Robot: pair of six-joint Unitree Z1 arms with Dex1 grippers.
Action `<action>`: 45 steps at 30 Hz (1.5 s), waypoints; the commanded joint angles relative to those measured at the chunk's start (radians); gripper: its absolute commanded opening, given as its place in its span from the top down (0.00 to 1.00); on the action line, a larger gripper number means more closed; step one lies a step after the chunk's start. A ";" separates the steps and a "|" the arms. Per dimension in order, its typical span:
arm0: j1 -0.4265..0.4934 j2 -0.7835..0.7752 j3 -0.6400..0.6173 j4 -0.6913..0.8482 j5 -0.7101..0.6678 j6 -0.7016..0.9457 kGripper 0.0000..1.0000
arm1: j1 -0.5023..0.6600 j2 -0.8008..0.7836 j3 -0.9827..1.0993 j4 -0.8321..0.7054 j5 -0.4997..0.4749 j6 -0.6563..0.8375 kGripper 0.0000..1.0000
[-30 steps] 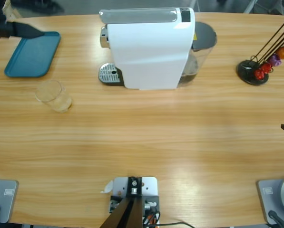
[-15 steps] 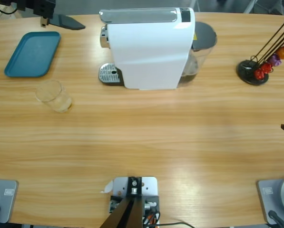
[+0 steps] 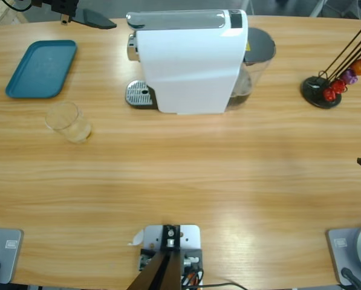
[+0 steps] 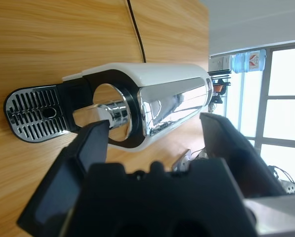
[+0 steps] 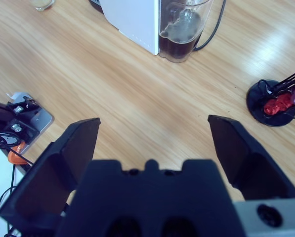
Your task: Pour coffee
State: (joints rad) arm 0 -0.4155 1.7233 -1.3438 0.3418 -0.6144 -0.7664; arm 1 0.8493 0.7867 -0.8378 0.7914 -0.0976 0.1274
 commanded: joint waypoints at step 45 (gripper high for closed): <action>-0.019 0.060 0.016 -0.020 -0.022 0.066 1.00 | -0.004 -0.035 0.031 -0.009 -0.019 0.009 0.00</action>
State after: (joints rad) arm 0 -0.4195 1.7507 -1.3436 0.3415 -0.6416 -0.7235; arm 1 0.8493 0.7664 -0.8367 0.7913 -0.1003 0.1274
